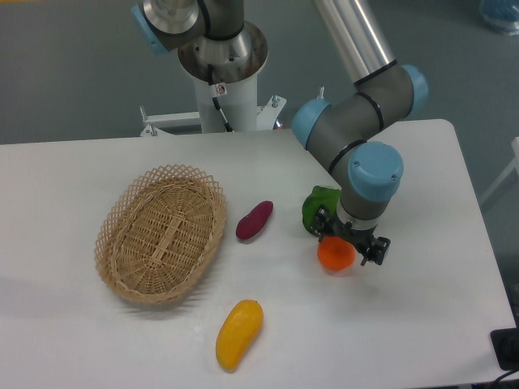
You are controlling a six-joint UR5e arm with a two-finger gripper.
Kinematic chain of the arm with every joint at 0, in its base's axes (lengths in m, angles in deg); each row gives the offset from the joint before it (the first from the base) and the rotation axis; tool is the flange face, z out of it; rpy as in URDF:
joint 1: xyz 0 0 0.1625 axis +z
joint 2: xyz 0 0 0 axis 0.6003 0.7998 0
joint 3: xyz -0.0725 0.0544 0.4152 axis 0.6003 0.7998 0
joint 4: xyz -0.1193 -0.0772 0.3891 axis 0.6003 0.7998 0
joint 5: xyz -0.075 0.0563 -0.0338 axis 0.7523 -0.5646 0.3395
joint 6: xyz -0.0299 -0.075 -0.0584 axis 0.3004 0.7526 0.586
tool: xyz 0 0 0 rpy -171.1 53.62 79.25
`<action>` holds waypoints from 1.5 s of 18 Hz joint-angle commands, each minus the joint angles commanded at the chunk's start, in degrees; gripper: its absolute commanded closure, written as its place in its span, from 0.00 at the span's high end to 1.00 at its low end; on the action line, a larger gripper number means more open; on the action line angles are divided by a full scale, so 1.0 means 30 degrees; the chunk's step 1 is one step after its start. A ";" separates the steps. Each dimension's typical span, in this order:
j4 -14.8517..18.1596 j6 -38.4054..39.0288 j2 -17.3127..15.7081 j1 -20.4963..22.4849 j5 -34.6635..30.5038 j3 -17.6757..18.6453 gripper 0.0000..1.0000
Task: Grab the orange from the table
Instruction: 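Move the open gripper over the small orange and lower onto it, then close the gripper fingers around the orange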
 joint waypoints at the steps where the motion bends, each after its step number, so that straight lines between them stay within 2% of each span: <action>1: -0.0029 0.0000 0.0058 0.0000 0.0000 0.0001 1.00; 9: -0.0351 0.0030 0.0352 -0.0147 -0.0059 0.0293 1.00; 13: -0.1550 0.0000 0.0352 -0.0147 -0.0059 0.1025 1.00; 17: -0.1670 -0.0029 0.0381 -0.0176 -0.0059 0.1026 1.00; 18: -0.1670 -0.0029 0.0410 -0.0147 -0.0059 0.0968 0.95; 19: -0.1641 -0.0029 0.0410 -0.0176 -0.0059 0.0938 0.82; 21: -0.1612 0.0000 0.0381 -0.0147 -0.0059 0.0909 0.64; 23: -0.1582 0.0000 0.0381 -0.0147 -0.0059 0.0909 0.57; 27: -0.1232 0.0000 0.0294 -0.0147 -0.0088 0.0179 0.56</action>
